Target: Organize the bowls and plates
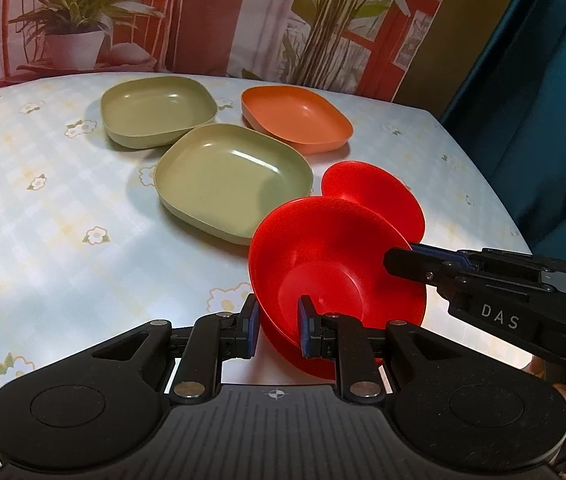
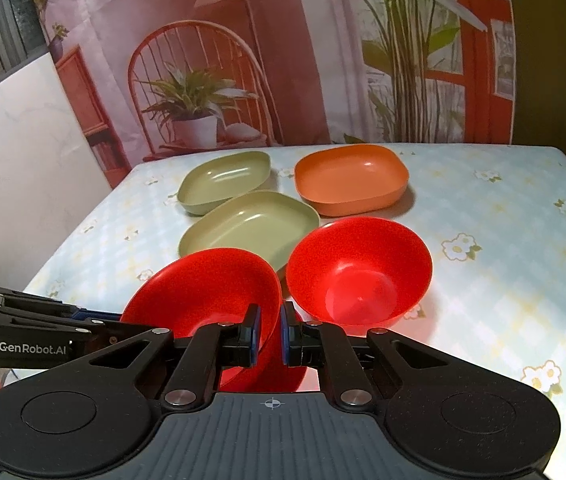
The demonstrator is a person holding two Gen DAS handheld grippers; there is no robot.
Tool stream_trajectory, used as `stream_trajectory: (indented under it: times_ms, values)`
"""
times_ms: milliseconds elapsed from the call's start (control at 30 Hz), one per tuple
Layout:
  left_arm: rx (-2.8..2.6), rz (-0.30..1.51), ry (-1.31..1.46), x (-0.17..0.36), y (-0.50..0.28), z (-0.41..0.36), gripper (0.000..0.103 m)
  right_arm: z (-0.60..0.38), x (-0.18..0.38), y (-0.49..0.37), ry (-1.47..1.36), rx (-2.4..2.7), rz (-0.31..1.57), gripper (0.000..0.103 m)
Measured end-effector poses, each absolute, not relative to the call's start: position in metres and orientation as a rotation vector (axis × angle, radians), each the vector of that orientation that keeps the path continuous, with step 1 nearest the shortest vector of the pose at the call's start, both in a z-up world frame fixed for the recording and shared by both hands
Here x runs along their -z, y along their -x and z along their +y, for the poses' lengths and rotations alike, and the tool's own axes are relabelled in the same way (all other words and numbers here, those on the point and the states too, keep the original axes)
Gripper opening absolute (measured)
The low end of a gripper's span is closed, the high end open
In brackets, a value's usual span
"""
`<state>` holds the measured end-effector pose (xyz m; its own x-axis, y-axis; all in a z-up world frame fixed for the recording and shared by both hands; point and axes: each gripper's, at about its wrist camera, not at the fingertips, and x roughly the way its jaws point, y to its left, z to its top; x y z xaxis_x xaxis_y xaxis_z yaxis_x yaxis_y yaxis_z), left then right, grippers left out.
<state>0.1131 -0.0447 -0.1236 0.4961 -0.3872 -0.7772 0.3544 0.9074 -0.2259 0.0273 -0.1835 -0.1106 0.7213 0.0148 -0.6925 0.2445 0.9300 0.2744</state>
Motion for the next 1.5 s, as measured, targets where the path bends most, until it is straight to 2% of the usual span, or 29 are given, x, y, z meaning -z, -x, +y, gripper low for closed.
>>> stream_trajectory:
  times_ms: [800,967,1100,1500]
  values:
    - [0.440,0.963,0.031,0.132,-0.114,-0.049,0.022,-0.176,0.124,-0.024,-0.287,0.129,0.790,0.014]
    - [0.433,0.957,0.023,0.132,-0.114,-0.050,0.023,-0.174,0.126,-0.025,-0.273,0.130,0.797,0.019]
    - [0.428,0.932,0.028,0.128,-0.112,-0.048,0.036,-0.175,0.125,-0.024,-0.257,0.143,0.790,0.024]
    - [0.395,0.872,0.003,0.118,-0.114,-0.051,0.037,-0.187,0.119,-0.024,-0.228,0.155,0.753,0.024]
